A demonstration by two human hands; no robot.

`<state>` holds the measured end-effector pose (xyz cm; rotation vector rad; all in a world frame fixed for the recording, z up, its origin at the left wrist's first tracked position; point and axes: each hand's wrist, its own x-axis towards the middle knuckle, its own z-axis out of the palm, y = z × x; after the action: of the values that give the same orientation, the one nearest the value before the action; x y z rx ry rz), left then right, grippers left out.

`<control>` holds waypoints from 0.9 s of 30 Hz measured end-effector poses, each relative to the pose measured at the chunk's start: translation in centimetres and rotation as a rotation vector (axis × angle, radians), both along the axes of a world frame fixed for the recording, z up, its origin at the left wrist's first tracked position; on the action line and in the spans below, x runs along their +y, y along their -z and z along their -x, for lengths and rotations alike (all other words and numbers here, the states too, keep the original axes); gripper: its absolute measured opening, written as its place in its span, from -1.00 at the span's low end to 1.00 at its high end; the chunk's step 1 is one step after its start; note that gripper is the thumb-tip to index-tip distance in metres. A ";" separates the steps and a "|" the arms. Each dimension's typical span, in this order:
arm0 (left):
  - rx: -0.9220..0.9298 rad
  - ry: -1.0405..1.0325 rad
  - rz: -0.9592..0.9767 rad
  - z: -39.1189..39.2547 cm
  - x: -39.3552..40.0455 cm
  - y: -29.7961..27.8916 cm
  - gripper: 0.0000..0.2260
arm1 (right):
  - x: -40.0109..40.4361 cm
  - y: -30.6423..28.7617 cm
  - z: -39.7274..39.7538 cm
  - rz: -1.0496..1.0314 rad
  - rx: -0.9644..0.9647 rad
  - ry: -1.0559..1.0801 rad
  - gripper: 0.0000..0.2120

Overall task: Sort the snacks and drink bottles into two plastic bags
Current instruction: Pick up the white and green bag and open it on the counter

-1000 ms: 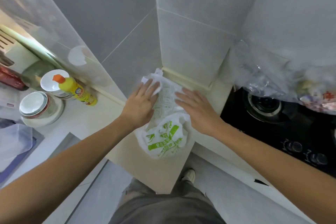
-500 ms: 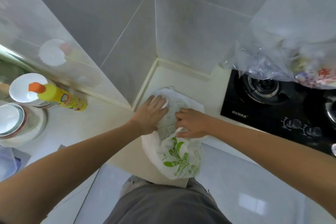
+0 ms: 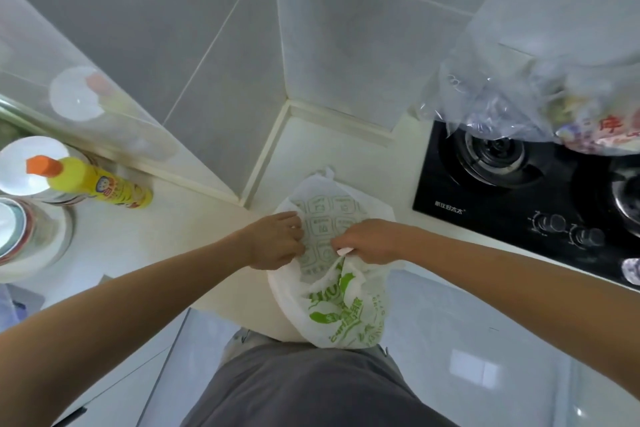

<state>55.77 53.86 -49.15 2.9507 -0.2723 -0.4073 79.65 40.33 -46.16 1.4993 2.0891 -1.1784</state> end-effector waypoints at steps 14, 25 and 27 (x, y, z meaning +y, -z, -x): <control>0.437 -0.385 -0.341 -0.9 0.1 -2.5 -0.38 | -0.8 -4.2 -3.2 0.254 -0.315 -0.010 -0.15; 0.488 -0.599 -0.559 -3.5 1.5 -6.6 -0.37 | -0.3 -3.4 -8.1 -0.249 -0.555 -0.083 -0.19; 0.447 -0.655 -0.565 -3.6 1.9 -6.6 -0.27 | -0.4 -2.9 -8.8 -0.250 -0.539 -0.005 -0.04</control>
<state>59.35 55.75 -42.50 3.0698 0.9744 -1.1470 88.48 39.94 -43.29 1.6829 1.8991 -0.4408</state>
